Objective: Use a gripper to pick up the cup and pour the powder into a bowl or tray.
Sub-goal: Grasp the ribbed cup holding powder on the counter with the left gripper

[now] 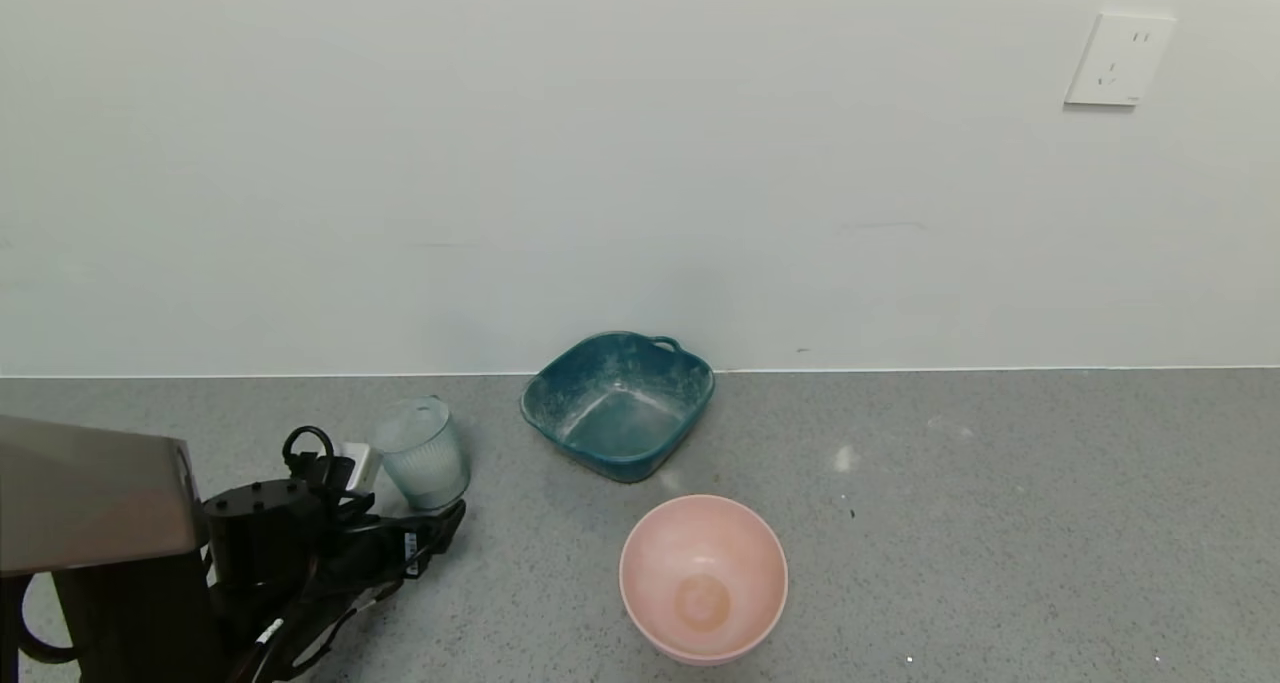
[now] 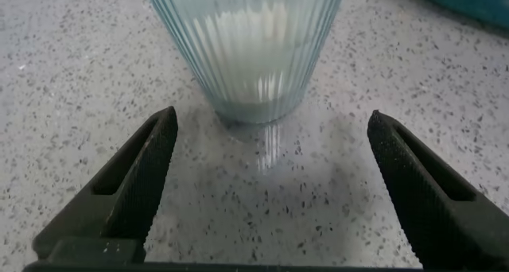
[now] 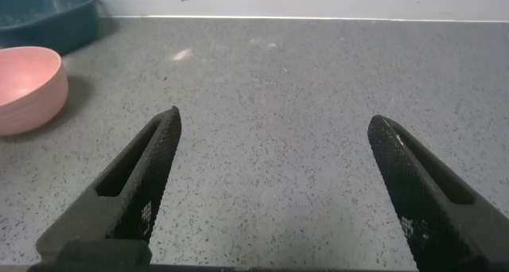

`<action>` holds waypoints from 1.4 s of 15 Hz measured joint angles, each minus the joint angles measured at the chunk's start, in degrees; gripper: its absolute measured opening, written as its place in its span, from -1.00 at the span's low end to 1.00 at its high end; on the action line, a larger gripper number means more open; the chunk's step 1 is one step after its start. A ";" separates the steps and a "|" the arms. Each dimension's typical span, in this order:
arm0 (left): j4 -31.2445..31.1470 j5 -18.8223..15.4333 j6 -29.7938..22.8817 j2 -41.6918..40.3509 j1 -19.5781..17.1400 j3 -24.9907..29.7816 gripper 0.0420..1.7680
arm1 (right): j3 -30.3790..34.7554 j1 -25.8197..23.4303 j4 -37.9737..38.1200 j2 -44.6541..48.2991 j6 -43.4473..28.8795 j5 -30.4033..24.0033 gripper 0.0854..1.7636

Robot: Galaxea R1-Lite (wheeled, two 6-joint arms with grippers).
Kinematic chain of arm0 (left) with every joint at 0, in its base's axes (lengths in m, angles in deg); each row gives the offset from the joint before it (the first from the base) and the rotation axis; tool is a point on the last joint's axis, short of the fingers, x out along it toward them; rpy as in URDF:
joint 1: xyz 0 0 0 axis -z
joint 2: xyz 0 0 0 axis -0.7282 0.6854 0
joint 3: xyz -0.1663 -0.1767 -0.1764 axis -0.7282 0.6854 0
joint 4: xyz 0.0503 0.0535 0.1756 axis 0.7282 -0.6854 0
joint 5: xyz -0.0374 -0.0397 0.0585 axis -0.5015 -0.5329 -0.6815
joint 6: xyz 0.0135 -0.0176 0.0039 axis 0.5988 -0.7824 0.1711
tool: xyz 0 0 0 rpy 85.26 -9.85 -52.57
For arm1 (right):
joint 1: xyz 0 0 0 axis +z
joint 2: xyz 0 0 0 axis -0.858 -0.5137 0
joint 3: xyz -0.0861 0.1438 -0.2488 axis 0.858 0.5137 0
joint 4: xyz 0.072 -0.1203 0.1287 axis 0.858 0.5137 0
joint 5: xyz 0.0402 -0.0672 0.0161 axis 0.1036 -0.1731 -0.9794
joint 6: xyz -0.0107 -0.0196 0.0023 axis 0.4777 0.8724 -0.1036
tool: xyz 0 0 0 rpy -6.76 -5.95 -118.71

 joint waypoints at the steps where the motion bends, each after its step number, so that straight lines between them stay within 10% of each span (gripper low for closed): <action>1: -0.02 0.05 0.00 0.11 -0.05 -0.63 0.94 | 0.00 0.00 0.00 0.00 0.00 0.00 0.94; 21: -0.05 1.18 -0.09 4.30 -0.60 -7.79 0.94 | 0.00 0.00 0.00 0.00 0.00 0.02 0.94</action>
